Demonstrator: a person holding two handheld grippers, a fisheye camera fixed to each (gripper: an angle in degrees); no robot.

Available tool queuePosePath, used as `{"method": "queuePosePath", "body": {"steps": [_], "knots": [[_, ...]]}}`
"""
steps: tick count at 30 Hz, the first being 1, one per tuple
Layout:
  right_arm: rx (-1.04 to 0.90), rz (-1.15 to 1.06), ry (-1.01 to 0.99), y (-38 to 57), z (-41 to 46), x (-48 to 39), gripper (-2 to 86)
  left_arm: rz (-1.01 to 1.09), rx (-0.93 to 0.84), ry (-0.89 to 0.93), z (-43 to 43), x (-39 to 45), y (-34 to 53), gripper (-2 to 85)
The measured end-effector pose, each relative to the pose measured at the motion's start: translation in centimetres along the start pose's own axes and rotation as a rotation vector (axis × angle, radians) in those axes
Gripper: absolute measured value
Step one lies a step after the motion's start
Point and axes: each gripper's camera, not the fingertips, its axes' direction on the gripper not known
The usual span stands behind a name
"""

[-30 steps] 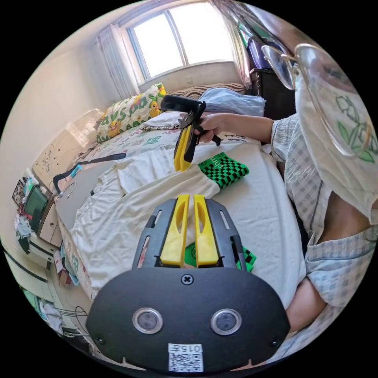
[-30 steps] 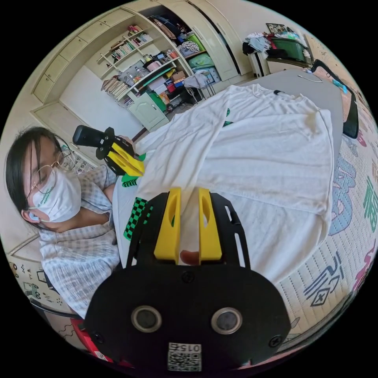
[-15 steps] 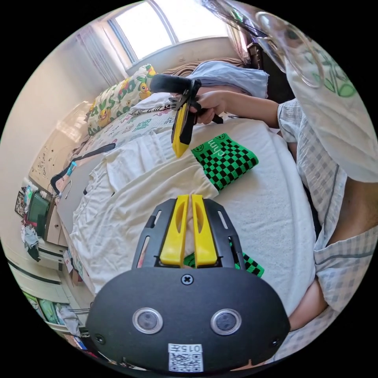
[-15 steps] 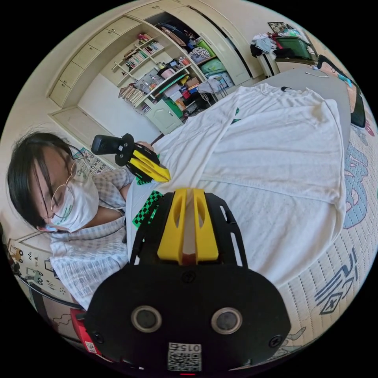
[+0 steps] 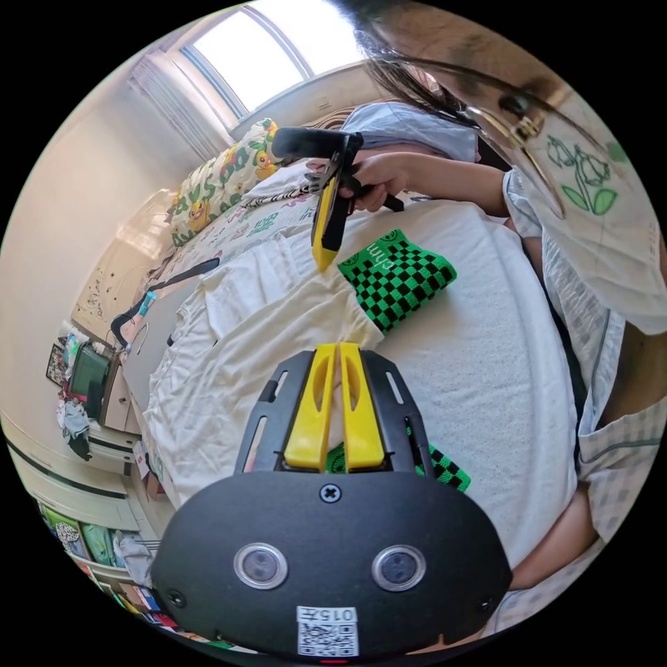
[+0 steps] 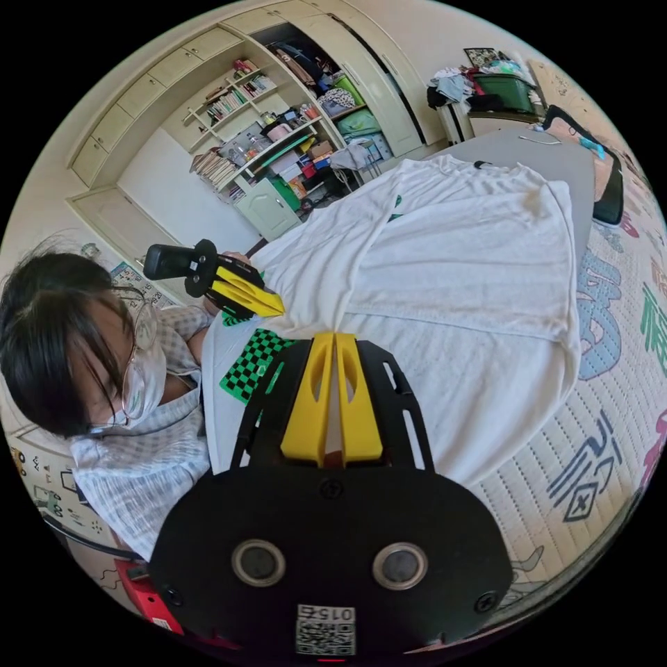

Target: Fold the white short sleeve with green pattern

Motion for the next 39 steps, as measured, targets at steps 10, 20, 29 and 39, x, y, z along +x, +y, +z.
{"method": "queuePosePath", "body": {"steps": [10,20,29,39], "knots": [[0.021,0.022,-0.089,0.4,0.3,0.8,1.9,-0.031,0.009,0.066,2.3,0.1,4.4,0.1],[0.325,0.134,0.242,-3.9,-5.4,5.3,8.9,-0.528,0.179,-0.117,-0.3,-15.3,14.7,0.8],[0.367,0.247,0.24,-13.0,0.0,14.7,11.9,-0.896,0.017,-0.094,12.8,-32.4,25.7,5.5],[0.219,0.23,0.382,-17.5,5.3,18.2,15.4,-0.89,-0.096,-0.007,18.8,-38.4,26.4,12.3]]}}
